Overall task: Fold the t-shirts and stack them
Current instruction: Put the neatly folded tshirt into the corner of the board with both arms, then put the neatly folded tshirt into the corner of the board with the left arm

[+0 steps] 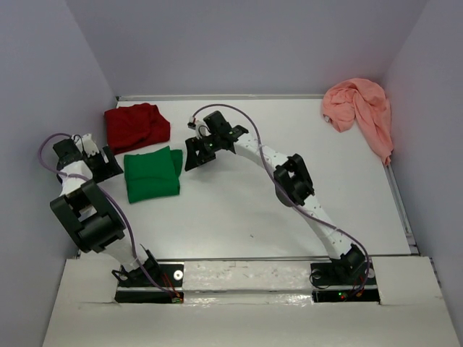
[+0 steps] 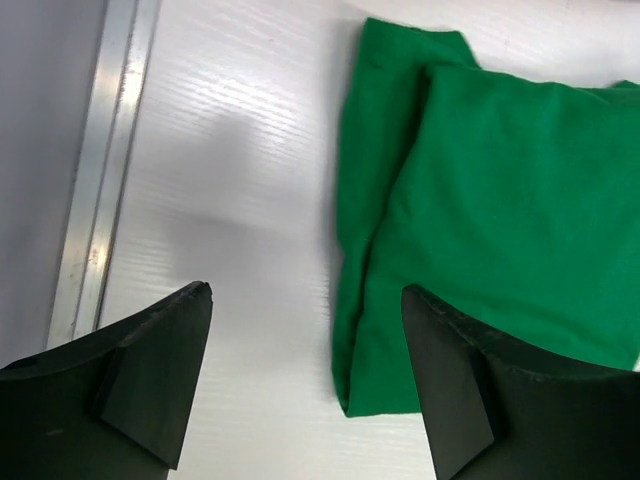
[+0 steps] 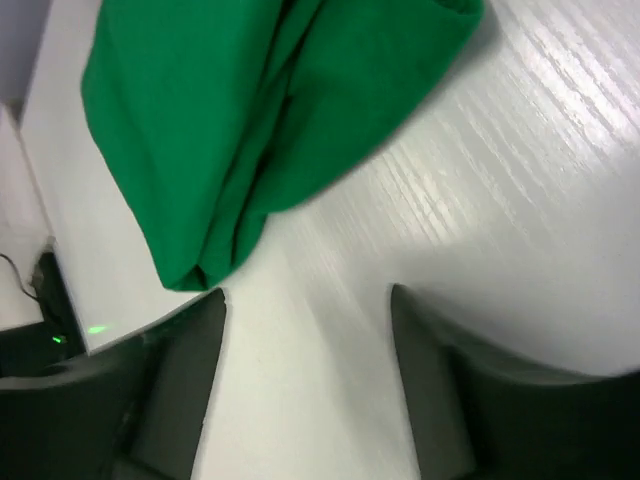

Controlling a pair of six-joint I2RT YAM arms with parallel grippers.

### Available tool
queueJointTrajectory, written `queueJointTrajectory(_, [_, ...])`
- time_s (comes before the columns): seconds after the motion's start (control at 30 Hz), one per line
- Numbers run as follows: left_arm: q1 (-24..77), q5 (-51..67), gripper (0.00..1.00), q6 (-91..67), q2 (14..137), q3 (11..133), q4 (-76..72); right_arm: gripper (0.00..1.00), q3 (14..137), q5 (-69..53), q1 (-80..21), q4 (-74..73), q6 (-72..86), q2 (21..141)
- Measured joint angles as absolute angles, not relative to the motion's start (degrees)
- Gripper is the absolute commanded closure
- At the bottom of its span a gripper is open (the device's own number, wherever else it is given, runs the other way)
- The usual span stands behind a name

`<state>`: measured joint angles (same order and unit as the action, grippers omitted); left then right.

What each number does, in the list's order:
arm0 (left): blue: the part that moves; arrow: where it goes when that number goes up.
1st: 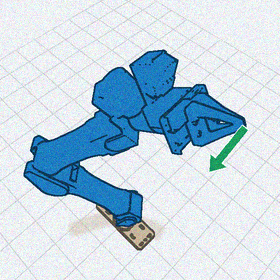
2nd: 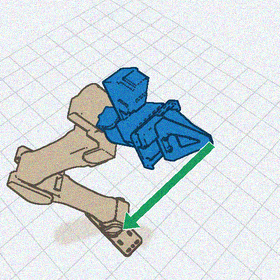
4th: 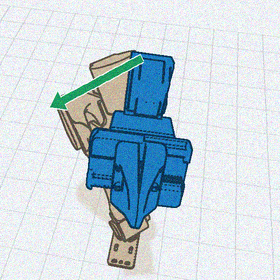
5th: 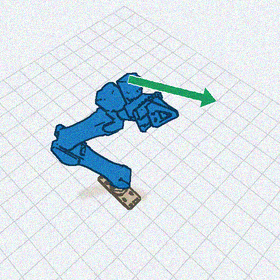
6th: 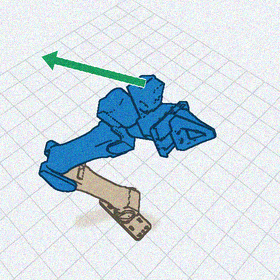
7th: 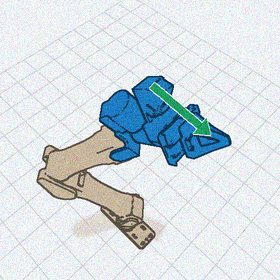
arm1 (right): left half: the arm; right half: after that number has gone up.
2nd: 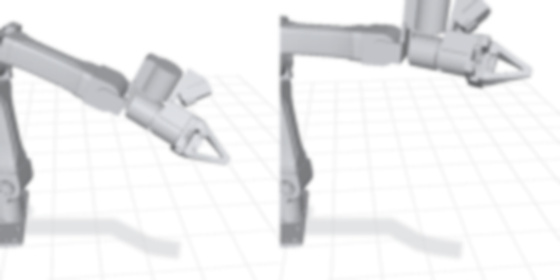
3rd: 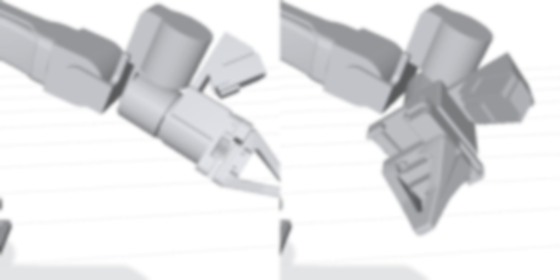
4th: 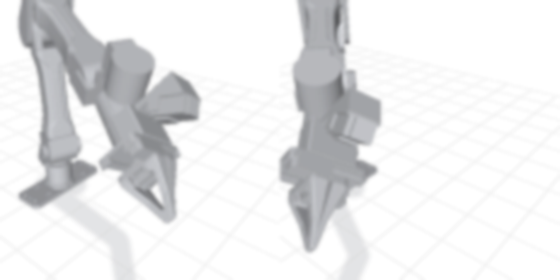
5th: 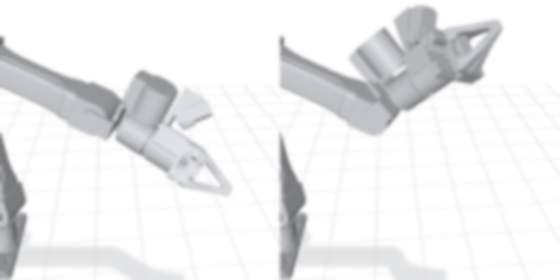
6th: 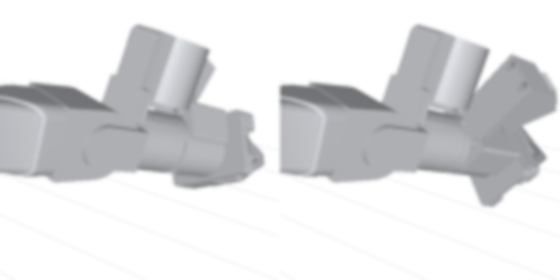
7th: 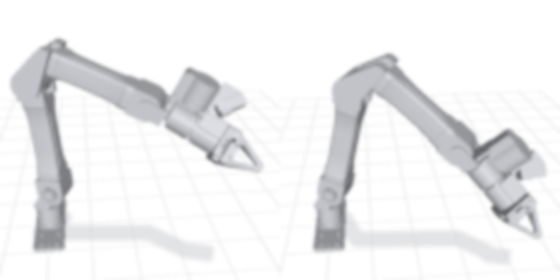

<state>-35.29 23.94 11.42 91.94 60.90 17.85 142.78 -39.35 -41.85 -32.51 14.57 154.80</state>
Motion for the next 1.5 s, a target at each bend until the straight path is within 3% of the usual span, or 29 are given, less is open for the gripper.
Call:
queueJointTrajectory(0.03, [-34.96, 24.86, 0.16, 11.51, 91.64, 60.93, 17.96, 1.0, 141.58, -38.54, -41.85, -32.56, 14.31, 153.99])
queueJointTrajectory(0.1, [-34.44, 27.09, 0.22, 11.46, 90.67, 61.06, 18.22, 1.0, 138.1, -35.94, -42.09, -33.43, 12.62, 151.15])
queueJointTrajectory(0.2, [-30.87, 30.24, 0.52, 10.22, 87.81, 61.98, 18.0, 1.0, 133.4, -31.66, -42.15, -34.28, 11.29, 146.8])
queueJointTrajectory(0.27, [-26.04, 31.79, 0.82, 8.43, 85.1, 62.63, 16.47, 1.0, 128.6, -27.42, -42.22, -34.7, 9.56, 142.19])
queueJointTrajectory(0.33, [-20.47, 32.6, 1.0, 6.7, 82.74, 63.09, 14.57, 1.0, 125.4, -24.14, -42.04, -35.07, 8.03, 138.19])
queueJointTrajectory(0.5, [-5.82, 32.84, 1.0, 3.01, 81.78, 63.83, 10.0, 1.0, 117.32, -17.43, -40.05, -34.85, 5.06, 127.85])
queueJointTrajectory(0.6, [-1.93, 32.56, 1.0, 2.09, 85.06, 63.92, 9.65, 1.0, 114.17, -15.64, -37.21, -34.74, 4.69, 122.83])
queueJointTrajectory(0.83, [-1.58, 29.43, 1.0, 1.76, 96.66, 64.45, 12.97, 1.0, 110.89, -13.91, -29.65, -34.54, 4.67, 118.85])
queueJointTrajectory(1.5, [-0.47, 28.01, 1.0, 4.93, 98.13, 63.4, 15.64, 1.0, 109.56, -15.88, -23.86, -39.31, 4.54, 117.93])
